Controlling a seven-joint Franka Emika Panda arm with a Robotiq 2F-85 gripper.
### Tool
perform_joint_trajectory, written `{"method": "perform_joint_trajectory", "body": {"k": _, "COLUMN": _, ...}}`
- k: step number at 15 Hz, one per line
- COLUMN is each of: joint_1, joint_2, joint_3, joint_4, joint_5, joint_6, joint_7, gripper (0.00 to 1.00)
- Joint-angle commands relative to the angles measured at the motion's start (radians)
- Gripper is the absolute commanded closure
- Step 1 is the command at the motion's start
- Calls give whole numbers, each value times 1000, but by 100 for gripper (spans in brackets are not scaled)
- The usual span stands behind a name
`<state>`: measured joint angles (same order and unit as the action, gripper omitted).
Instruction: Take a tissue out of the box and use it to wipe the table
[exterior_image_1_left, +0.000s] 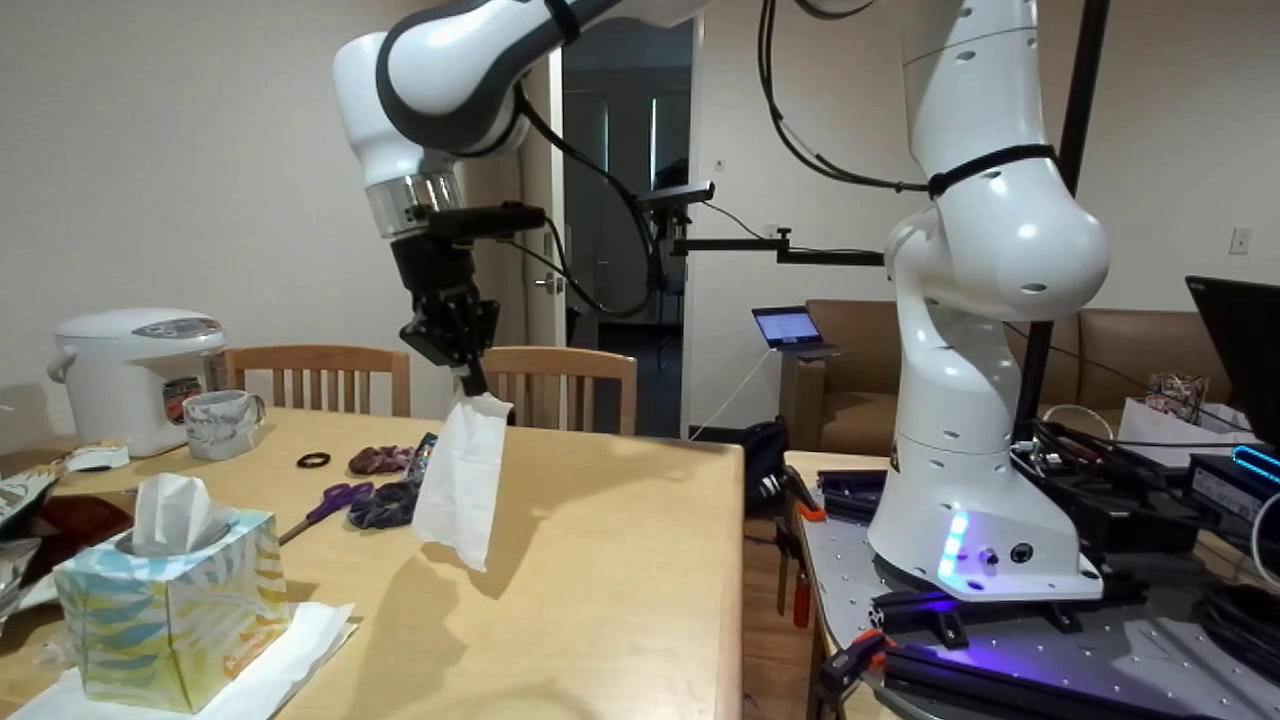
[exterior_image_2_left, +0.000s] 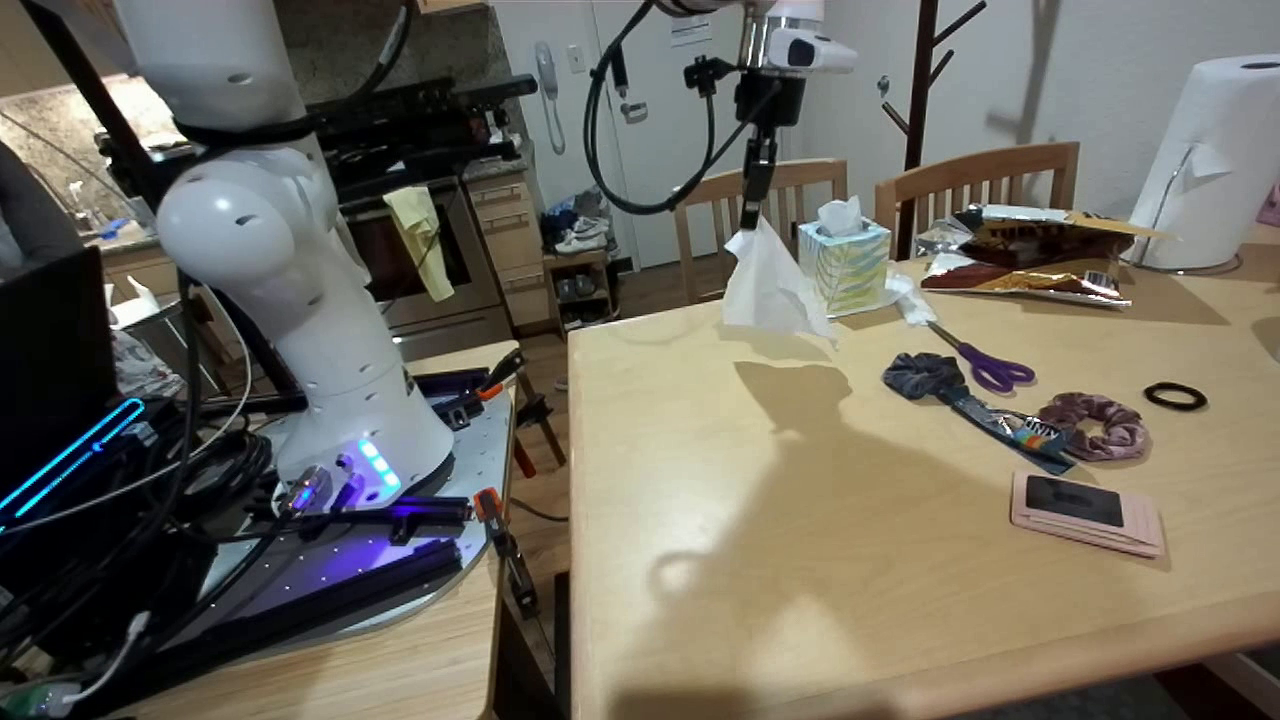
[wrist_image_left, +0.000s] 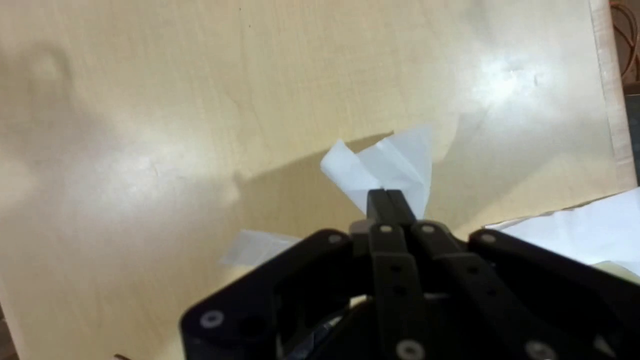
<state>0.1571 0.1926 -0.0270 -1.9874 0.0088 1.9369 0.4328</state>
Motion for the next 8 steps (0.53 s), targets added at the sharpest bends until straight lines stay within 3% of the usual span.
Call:
{"method": "perform_joint_trajectory", "body": {"k": 1, "joint_1": -30, "joint_2": -44, "joint_3": 24, "joint_4": -118, "joint_5": 64, "joint_6": 74, "joint_7": 14, "gripper": 100}}
{"method": "perform_joint_trajectory", "body": {"k": 8, "joint_1": -74, "joint_2": -19, "joint_3": 24, "joint_4": -281, "joint_5": 248, "joint_6": 237, "joint_7": -47, "gripper": 100}}
